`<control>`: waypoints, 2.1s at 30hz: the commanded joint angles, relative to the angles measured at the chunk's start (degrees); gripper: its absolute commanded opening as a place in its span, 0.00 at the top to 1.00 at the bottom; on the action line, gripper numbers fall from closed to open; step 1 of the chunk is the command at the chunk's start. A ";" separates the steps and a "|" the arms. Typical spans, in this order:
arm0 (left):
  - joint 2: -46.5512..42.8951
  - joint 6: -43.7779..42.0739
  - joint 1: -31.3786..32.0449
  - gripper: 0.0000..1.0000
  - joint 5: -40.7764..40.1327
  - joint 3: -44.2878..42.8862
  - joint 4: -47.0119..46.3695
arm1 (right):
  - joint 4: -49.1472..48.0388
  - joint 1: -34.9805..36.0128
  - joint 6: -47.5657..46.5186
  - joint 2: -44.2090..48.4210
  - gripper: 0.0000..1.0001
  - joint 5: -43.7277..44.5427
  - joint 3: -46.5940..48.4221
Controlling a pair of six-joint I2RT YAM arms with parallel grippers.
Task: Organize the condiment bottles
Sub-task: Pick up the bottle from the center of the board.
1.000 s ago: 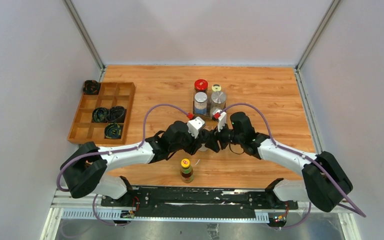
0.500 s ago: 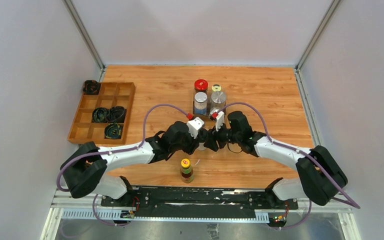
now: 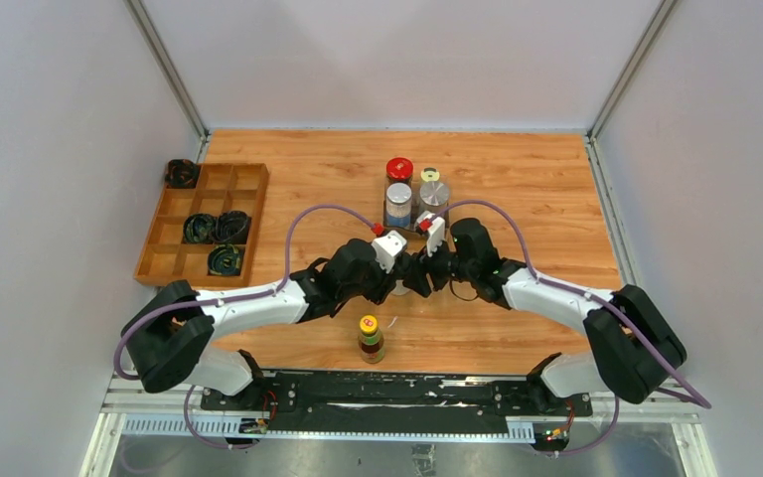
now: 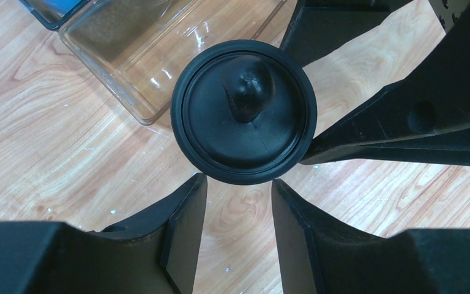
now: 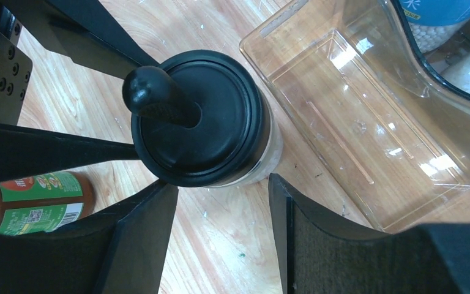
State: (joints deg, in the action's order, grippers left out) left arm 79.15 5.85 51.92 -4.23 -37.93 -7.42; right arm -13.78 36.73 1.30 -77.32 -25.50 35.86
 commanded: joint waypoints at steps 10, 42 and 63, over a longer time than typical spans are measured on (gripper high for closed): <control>1.22 -0.30 -0.68 0.52 -0.69 0.36 -3.29 | -4.73 0.71 -1.04 -3.29 0.45 -1.72 1.19; -0.84 -1.79 -0.72 0.51 2.72 -3.59 -1.60 | -2.33 0.80 -2.77 -1.82 0.51 -5.95 5.18; -3.16 -1.67 -0.70 0.50 7.56 -5.37 0.13 | -0.46 2.74 -2.74 1.56 0.51 -7.03 5.40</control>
State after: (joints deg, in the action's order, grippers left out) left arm 78.28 4.49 50.70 -0.86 -39.92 -2.31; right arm -13.08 36.93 -0.97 -77.78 -28.80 38.96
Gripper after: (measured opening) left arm 0.499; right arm 0.492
